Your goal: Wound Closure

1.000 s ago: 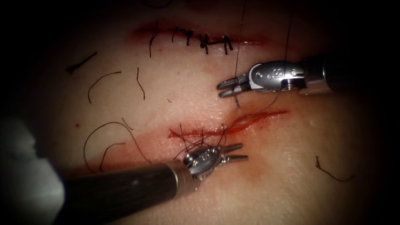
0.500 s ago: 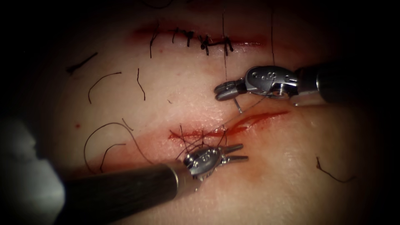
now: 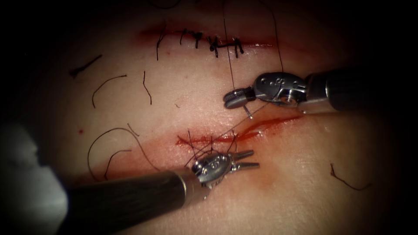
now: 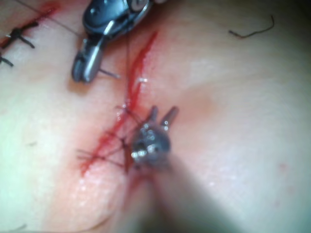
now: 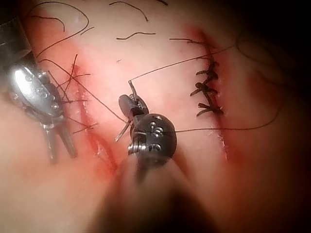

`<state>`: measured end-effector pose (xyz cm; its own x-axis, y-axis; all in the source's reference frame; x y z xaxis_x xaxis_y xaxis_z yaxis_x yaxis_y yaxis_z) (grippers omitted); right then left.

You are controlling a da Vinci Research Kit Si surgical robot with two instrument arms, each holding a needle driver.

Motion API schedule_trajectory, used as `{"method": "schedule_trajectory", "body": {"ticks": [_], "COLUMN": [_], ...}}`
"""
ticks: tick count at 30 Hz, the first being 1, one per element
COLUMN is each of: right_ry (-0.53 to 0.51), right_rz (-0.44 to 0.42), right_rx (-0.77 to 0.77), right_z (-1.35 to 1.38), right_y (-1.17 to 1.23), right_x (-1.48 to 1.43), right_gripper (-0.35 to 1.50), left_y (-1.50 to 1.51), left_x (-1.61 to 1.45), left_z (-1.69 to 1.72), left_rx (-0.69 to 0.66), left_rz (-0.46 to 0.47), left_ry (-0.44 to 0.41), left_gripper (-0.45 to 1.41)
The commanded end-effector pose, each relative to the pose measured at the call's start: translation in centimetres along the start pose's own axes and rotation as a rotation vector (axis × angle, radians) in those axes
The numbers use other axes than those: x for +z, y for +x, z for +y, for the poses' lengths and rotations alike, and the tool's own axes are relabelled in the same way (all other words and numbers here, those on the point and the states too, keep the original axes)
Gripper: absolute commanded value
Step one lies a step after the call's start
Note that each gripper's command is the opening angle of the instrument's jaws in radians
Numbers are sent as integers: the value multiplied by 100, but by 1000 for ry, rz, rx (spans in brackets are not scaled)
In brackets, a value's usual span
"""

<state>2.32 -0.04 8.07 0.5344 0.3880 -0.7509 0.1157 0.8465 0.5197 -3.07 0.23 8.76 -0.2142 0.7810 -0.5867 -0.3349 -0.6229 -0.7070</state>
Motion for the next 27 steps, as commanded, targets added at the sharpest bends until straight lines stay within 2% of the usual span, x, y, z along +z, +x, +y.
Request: {"method": "schedule_trajectory", "body": {"ticks": [1, 8, 19, 22, 27], "right_ry": [-19, -65, -116, -123, -108], "right_rz": [9, 25, 57, 60, 65], "right_rx": [-7, -158, -221, -214, -15], "right_z": [3, 8, 15, 15, 12], "right_y": [0, 5, 12, 13, 11], "right_x": [6, 5, 0, -1, 0], "right_gripper": [-35, -35, -35, -35, -35], "left_y": [-6, -6, -7, -7, -7], "left_x": [8, 9, 9, 9, 9], "left_z": [1, 2, 2, 3, 3], "left_rx": [-2, -2, -1, -1, -1], "left_rz": [-1, -1, -4, -4, -4], "left_ry": [-2, -2, -4, -4, -4], "left_gripper": [34, 34, 34, 34, 34]}}
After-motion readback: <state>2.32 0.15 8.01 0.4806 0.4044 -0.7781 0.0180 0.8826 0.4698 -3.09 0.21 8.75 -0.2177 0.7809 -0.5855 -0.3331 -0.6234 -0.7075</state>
